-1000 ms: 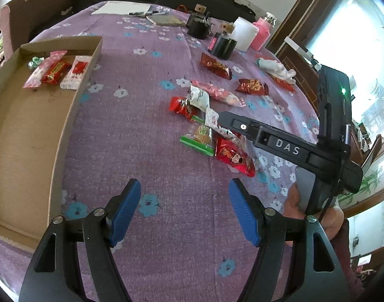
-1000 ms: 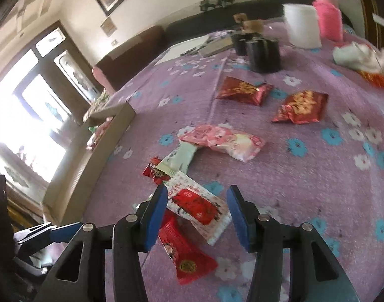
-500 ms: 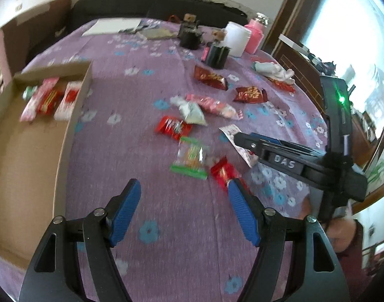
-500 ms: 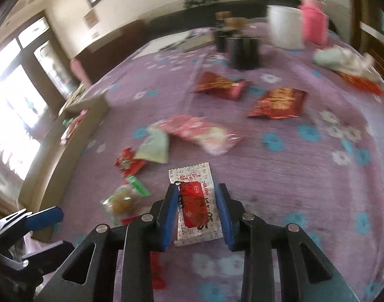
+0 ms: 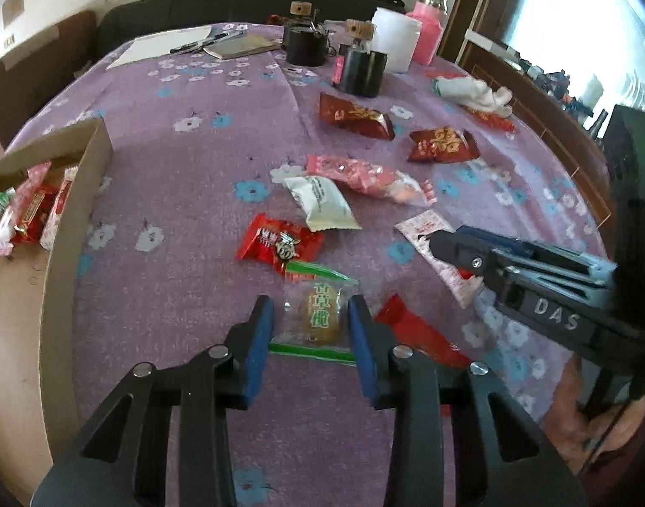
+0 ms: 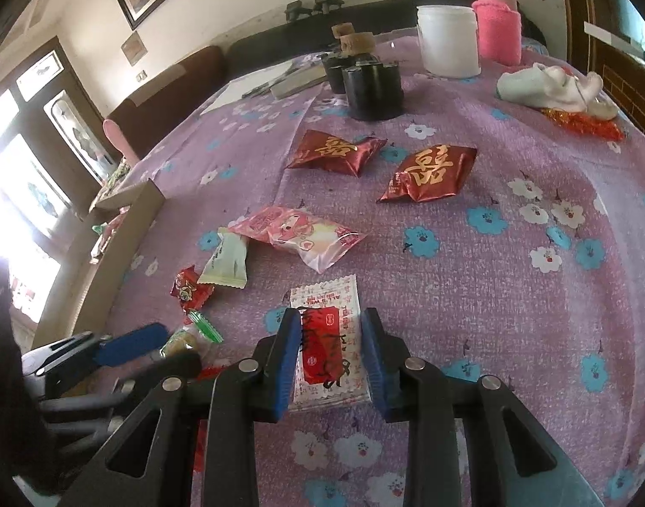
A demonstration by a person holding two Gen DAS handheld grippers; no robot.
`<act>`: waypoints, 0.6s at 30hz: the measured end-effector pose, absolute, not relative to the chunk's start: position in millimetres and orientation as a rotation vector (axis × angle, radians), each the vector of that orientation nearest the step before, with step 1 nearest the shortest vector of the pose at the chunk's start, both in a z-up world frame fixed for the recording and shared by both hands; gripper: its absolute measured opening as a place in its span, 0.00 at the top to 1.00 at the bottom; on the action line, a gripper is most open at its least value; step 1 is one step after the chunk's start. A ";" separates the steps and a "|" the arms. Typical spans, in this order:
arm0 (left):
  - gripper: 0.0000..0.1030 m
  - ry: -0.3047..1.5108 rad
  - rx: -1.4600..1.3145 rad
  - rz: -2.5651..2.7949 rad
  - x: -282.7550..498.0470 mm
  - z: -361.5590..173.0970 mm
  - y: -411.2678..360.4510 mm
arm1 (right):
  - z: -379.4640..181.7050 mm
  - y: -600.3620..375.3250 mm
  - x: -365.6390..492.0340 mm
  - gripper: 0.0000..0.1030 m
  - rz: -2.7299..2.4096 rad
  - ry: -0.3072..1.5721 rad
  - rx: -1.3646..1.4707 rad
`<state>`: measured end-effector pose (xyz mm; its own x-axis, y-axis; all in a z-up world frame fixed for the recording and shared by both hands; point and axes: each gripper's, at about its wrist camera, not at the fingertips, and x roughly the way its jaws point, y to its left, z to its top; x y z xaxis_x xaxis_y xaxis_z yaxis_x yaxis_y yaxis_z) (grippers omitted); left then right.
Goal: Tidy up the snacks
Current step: 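Grasp the white-red packet with the right tool while the left grasps a green-labelled snack, then lift both held snacks toward the cardboard tray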
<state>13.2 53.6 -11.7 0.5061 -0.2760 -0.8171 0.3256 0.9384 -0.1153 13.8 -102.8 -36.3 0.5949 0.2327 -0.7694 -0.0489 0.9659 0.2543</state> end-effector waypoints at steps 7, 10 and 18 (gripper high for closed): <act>0.68 0.963 0.066 -0.368 1.3 -8.2 52.5 | -35.9 -101.4 12.6 0.71 0.164 0.912 0.207; 0.68 0.957 -0.001 -0.376 -3.3 1.8 64.6 | -34.4 -101.8 11.2 0.78 0.167 0.899 0.210; 0.68 0.877 -0.129 -0.372 -38.5 37.8 110.3 | -30.6 -92.7 7.3 0.78 0.179 0.866 0.154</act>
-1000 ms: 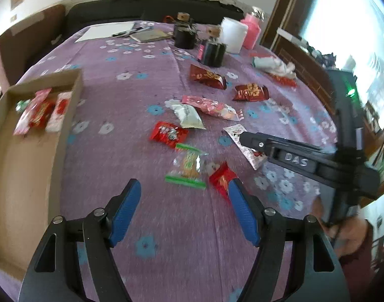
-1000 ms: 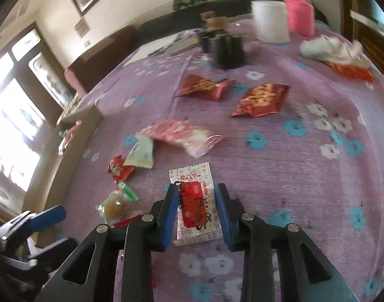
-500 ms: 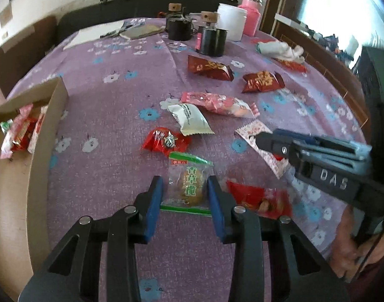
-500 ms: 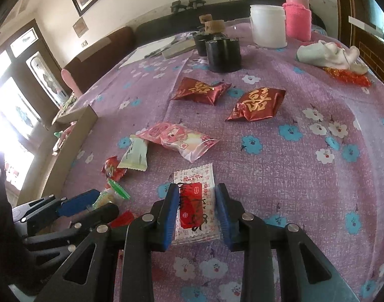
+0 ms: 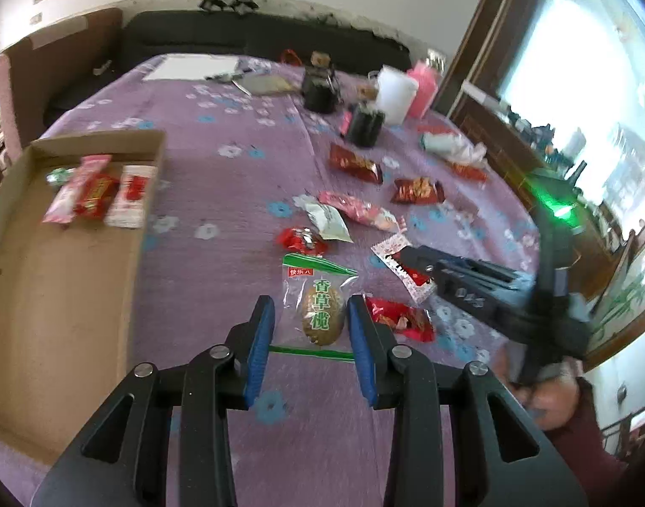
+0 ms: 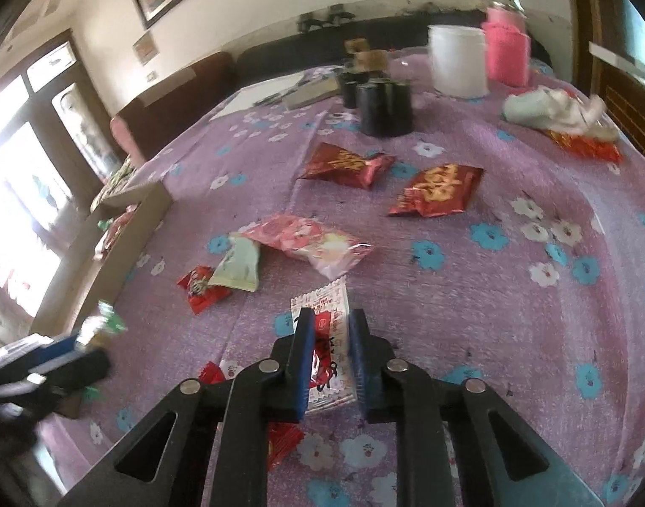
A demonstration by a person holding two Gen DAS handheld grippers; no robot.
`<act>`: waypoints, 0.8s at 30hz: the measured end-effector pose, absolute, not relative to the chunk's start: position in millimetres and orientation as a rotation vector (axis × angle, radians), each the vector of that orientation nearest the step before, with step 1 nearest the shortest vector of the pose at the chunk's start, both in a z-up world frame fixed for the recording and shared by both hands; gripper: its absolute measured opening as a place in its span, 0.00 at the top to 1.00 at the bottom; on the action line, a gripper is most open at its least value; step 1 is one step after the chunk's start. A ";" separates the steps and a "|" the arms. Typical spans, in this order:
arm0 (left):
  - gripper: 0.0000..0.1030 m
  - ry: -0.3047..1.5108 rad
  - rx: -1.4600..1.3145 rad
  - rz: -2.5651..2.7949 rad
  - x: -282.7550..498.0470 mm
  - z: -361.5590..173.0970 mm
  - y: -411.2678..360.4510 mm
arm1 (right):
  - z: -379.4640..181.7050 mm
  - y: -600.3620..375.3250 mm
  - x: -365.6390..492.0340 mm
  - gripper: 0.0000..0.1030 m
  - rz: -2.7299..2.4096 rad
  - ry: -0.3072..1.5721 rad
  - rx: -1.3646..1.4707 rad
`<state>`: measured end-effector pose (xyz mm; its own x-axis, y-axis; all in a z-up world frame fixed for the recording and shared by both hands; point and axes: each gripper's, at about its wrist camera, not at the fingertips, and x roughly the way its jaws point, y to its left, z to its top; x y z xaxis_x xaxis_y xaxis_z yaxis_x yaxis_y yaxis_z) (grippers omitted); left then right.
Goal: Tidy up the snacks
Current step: 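Lift both held snacks toward the cardboard tray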
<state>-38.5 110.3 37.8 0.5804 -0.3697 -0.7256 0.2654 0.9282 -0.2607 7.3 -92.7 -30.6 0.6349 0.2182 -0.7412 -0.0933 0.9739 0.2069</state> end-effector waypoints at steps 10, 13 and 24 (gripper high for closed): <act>0.68 0.797 -0.229 -0.284 -83.4 60.8 191.6 | -37.2 -66.4 -2.3 0.70 0.091 0.893 -0.013; 0.68 0.768 -0.284 -0.259 -92.1 68.7 220.4 | -32.8 -69.4 -9.0 0.72 0.097 0.912 0.038; 0.68 0.763 -0.329 -0.218 -71.3 80.2 280.8 | 37.5 -56.8 -18.3 0.72 0.230 0.869 0.222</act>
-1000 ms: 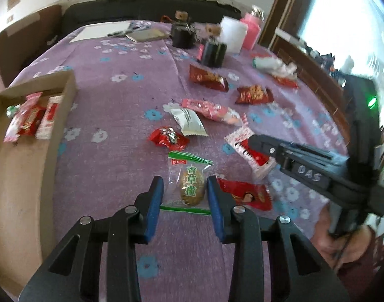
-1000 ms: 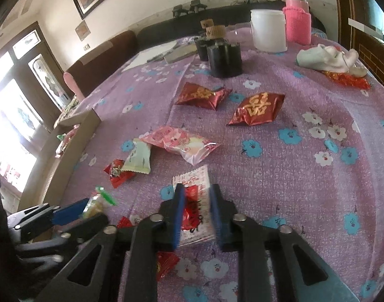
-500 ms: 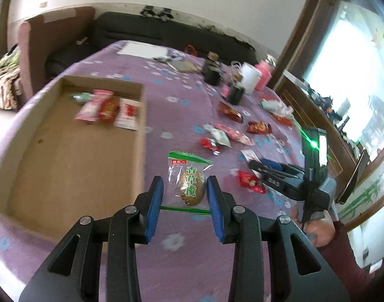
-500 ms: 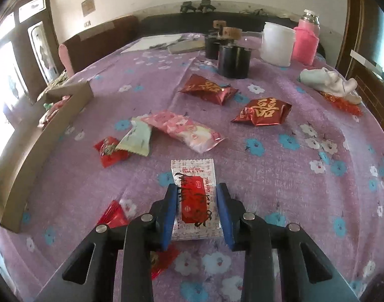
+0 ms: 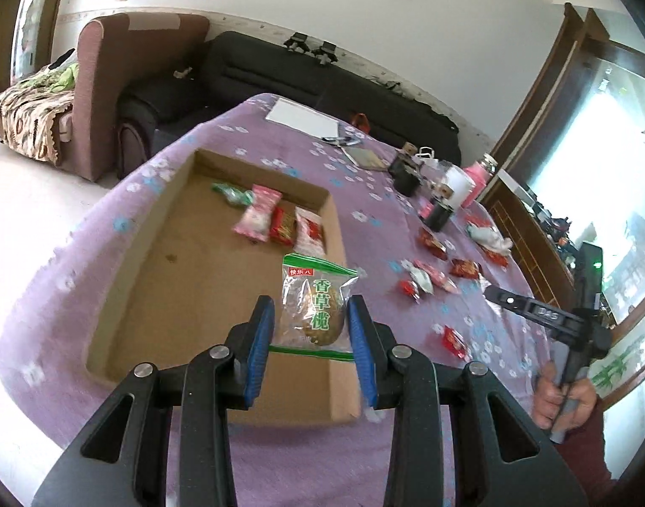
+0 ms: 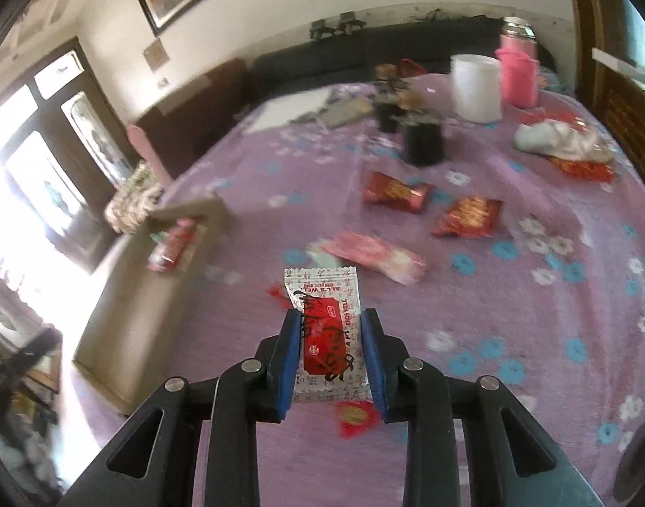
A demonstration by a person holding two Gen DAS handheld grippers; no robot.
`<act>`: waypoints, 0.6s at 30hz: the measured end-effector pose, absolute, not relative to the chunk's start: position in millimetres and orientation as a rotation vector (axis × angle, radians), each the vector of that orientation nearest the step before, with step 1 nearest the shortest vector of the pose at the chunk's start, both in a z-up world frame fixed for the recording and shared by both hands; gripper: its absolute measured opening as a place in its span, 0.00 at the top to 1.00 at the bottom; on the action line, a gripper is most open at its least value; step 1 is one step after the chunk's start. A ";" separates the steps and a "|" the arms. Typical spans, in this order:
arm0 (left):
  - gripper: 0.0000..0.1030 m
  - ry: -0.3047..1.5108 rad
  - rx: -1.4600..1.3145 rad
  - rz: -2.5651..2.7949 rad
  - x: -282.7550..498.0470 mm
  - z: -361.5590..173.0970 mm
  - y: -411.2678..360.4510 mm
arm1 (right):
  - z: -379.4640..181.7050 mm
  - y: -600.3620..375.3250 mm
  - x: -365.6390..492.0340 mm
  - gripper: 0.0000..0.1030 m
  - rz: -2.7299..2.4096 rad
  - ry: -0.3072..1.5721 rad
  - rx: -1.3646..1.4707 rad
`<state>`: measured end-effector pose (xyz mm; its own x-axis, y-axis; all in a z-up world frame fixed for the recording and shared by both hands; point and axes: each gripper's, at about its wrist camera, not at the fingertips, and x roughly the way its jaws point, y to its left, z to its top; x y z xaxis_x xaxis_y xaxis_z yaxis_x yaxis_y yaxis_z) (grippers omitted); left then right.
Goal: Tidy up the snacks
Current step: 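Lift both held snacks toward the cardboard tray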
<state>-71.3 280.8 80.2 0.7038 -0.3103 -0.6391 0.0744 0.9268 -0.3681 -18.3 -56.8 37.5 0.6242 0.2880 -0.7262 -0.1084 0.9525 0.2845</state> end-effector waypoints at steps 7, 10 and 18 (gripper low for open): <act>0.68 0.810 -0.223 -0.132 -2.3 80.9 295.8 | 51.6 15.9 30.1 0.72 0.396 0.930 0.261; 0.68 0.874 -0.226 -0.116 36.5 63.6 304.4 | 44.3 52.4 50.0 0.72 0.440 0.960 0.247; 0.68 0.995 -0.240 -0.037 97.9 15.7 322.6 | 9.5 156.7 77.2 0.72 0.531 1.040 0.121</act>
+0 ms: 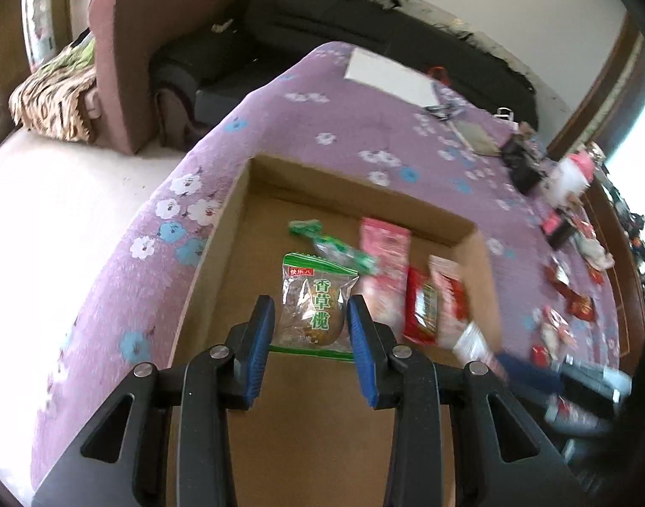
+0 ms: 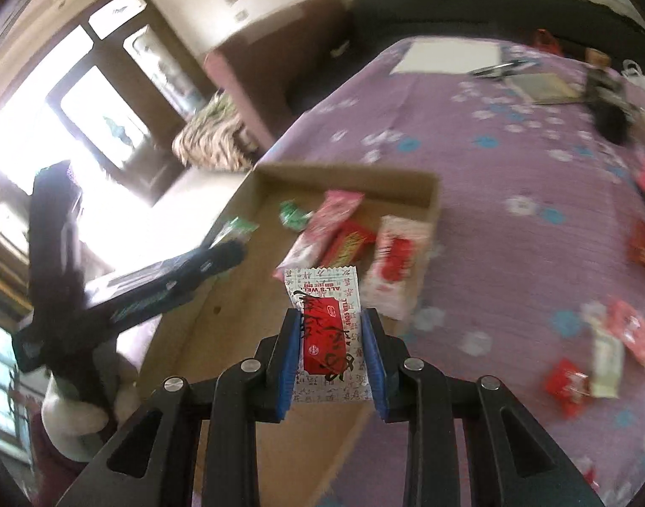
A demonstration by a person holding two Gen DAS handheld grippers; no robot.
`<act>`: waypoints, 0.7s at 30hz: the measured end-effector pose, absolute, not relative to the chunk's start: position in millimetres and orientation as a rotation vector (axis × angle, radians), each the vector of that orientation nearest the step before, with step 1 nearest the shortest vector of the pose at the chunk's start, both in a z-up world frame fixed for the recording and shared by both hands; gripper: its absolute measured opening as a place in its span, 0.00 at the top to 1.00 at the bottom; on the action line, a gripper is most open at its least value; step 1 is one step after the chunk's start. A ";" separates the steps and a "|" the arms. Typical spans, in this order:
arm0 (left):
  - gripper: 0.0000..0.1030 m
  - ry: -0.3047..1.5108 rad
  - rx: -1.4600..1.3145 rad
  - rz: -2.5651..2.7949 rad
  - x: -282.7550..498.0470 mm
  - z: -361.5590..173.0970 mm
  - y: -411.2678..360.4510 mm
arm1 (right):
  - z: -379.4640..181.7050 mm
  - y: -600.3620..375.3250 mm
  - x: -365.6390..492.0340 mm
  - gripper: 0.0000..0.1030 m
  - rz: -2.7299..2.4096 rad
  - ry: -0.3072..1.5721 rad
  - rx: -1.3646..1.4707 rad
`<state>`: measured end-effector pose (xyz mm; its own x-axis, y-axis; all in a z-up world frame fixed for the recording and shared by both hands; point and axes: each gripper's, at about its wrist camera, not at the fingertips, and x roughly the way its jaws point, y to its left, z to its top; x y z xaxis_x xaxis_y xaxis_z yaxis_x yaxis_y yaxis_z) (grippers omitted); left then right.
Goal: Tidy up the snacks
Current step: 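Lift both held snacks toward the cardboard tray, then open both tools to drop the snacks into the tray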
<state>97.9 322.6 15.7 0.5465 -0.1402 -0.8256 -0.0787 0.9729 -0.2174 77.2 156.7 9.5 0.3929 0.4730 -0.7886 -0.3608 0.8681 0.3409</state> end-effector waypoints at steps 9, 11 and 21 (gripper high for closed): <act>0.53 0.995 -0.235 0.010 121.5 9.3 333.8 | -20.9 207.3 87.2 0.70 0.559 1.084 0.067; 0.48 1.004 -0.278 -0.020 123.0 10.7 337.3 | -21.4 213.4 87.0 0.68 0.563 1.062 0.050; 0.39 0.869 -0.233 -0.022 63.2 38.6 308.2 | 26.7 141.5 45.9 0.48 0.494 0.884 0.159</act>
<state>63.2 308.2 38.6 0.6473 -0.1137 -0.7537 -0.0756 0.9744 -0.2119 45.9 141.5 26.7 0.5306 0.4764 -0.7010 -0.3477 0.8766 0.3326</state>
